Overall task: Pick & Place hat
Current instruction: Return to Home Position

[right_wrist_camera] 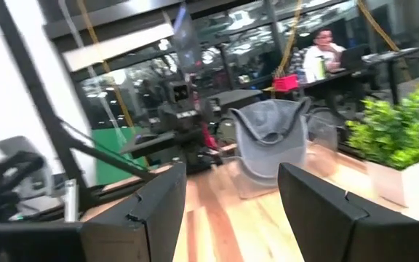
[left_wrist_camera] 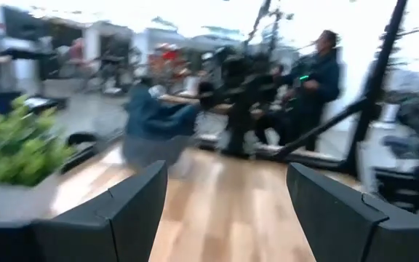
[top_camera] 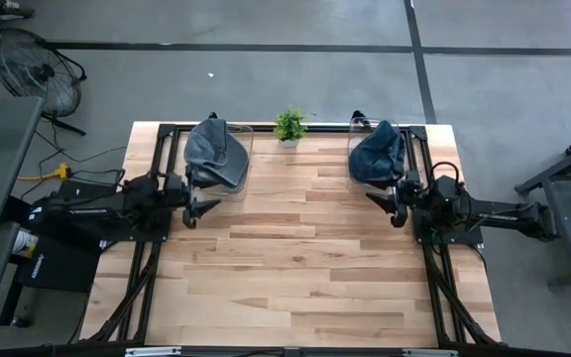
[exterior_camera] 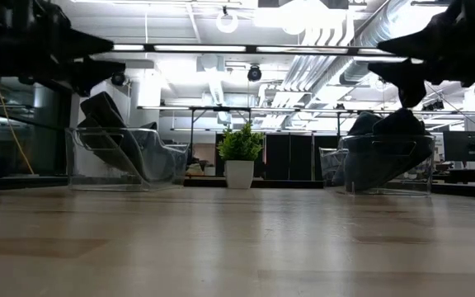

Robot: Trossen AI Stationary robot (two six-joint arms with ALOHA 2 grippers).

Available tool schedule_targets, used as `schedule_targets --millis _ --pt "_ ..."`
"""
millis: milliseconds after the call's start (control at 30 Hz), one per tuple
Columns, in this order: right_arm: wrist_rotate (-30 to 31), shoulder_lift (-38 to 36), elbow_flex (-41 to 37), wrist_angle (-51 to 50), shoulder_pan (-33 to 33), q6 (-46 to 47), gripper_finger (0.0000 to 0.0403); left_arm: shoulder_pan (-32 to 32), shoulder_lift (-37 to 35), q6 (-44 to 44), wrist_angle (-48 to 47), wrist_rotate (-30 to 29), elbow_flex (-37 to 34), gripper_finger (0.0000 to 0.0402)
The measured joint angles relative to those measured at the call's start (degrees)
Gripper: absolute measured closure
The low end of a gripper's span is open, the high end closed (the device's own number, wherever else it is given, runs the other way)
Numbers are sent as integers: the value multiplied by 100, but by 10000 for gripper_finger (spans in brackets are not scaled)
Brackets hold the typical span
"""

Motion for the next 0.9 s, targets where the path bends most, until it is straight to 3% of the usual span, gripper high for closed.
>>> schedule_targets --millis 167,567,900 --pt "-172 -61 0 -58 0 -37 190 -28 -313 -7 -373 580 -12 121" --pt "-65 -58 -2 -650 0 -176 190 -26 -476 -811 -1562 593 -18 121" --pt "-73 -58 -2 -818 0 -149 190 -26 -478 -970 -1555 333 -20 121"
